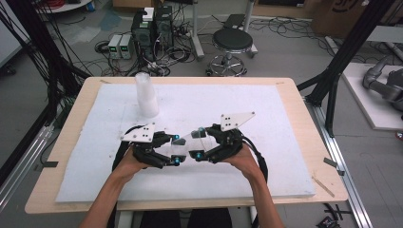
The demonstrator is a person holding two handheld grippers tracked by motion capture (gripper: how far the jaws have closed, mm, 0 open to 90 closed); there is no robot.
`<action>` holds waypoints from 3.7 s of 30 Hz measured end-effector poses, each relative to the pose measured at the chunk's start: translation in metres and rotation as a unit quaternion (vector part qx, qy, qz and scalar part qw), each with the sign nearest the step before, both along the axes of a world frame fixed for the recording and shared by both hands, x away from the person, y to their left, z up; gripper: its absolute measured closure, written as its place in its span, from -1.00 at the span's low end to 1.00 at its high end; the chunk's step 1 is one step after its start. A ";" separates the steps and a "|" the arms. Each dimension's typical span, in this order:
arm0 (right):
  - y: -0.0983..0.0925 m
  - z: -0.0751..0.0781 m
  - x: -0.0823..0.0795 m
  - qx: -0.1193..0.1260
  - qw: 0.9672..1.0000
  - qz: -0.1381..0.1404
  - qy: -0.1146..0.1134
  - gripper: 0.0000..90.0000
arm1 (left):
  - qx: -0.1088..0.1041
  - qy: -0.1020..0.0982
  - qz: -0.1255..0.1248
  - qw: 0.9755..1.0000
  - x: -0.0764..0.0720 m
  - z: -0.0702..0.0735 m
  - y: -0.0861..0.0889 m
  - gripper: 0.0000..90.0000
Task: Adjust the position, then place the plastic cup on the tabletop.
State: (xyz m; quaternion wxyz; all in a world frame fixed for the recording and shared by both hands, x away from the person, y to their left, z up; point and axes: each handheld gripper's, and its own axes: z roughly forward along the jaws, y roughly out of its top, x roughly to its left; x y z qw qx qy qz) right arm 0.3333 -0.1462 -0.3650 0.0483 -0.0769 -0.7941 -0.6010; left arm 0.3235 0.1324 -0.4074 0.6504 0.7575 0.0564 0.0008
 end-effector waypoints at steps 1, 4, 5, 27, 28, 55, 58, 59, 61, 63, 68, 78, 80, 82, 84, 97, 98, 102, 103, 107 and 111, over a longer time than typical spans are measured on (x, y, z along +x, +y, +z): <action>0.000 0.000 0.000 0.000 1.000 -0.001 0.000 -0.35 | 0.000 0.000 0.000 1.000 0.000 0.000 0.000 -0.07; 0.000 0.000 0.000 0.001 1.000 -0.001 0.001 -0.31 | 0.000 0.000 0.000 1.000 0.000 0.000 0.001 -0.07; 0.000 0.000 0.000 0.001 1.000 -0.002 0.000 -0.31 | -0.001 0.001 0.000 1.000 0.000 0.000 0.000 -0.07; -0.004 0.002 0.002 -0.008 1.000 -0.026 -0.007 -0.28 | 0.036 0.017 0.065 0.997 -0.003 0.001 0.005 -0.96; -0.005 0.002 0.002 -0.013 0.999 -0.031 -0.010 -0.28 | 0.040 0.017 0.068 0.997 -0.005 0.000 0.007 -0.96; 0.004 0.021 0.042 -0.274 0.941 -0.197 0.033 -0.27 | 0.060 0.027 0.326 0.943 -0.031 -0.049 0.076 -0.92; 0.007 0.022 0.046 -0.289 0.934 -0.206 0.043 -0.27 | 0.059 0.028 0.339 0.938 -0.031 -0.052 0.079 -0.92; 0.009 0.022 0.047 -0.297 0.931 -0.209 0.045 -0.27 | 0.056 0.030 0.343 0.937 -0.032 -0.053 0.080 -0.92; 0.011 0.022 0.050 -0.310 0.925 -0.216 0.046 -0.27 | 0.051 0.036 0.346 0.936 -0.031 -0.055 0.082 -0.92; 0.013 0.021 0.053 -0.318 0.922 -0.215 0.047 -0.27 | 0.053 0.037 0.352 0.934 -0.031 -0.057 0.084 -0.92; 0.017 0.019 0.057 -0.332 0.916 -0.219 0.054 -0.27 | 0.047 0.037 0.344 0.937 -0.031 -0.059 0.086 -0.92; 0.024 0.013 0.060 -0.353 0.907 -0.223 0.058 -0.26 | 0.048 0.046 0.347 0.935 -0.030 -0.059 0.086 -0.92; 0.024 0.012 0.060 -0.356 0.905 -0.224 0.059 -0.26 | 0.047 0.046 0.348 0.935 -0.030 -0.059 0.086 -0.92; 0.025 0.011 0.060 -0.357 0.905 -0.224 0.056 -0.26 | 0.048 0.046 0.346 0.936 -0.029 -0.059 0.086 -0.92; 0.025 0.011 0.061 -0.358 0.905 -0.225 0.056 -0.26 | 0.048 0.046 0.346 0.936 -0.030 -0.059 0.086 -0.92; 0.028 0.004 0.064 -0.388 0.891 -0.227 0.061 -0.26 | 0.052 0.044 0.346 0.936 -0.030 -0.059 0.085 -0.92; 0.029 0.003 0.064 -0.392 0.889 -0.229 0.064 -0.26 | 0.052 0.042 0.346 0.936 -0.030 -0.059 0.085 -0.92; 0.033 -0.002 0.066 -0.410 0.880 -0.231 0.061 -0.26 | 0.054 0.041 0.346 0.936 -0.030 -0.059 0.085 -0.92; 0.034 -0.003 0.066 -0.414 0.878 -0.231 0.057 -0.26 | 0.054 0.042 0.346 0.936 -0.030 -0.059 0.085 -0.92; 0.037 -0.007 0.066 -0.417 0.877 -0.232 0.056 -0.26 | 0.055 0.041 0.345 0.936 -0.030 -0.059 0.084 -0.92; 0.040 -0.012 0.066 -0.426 0.872 -0.233 0.054 -0.25 | 0.055 0.041 0.345 0.936 -0.030 -0.059 0.084 -0.92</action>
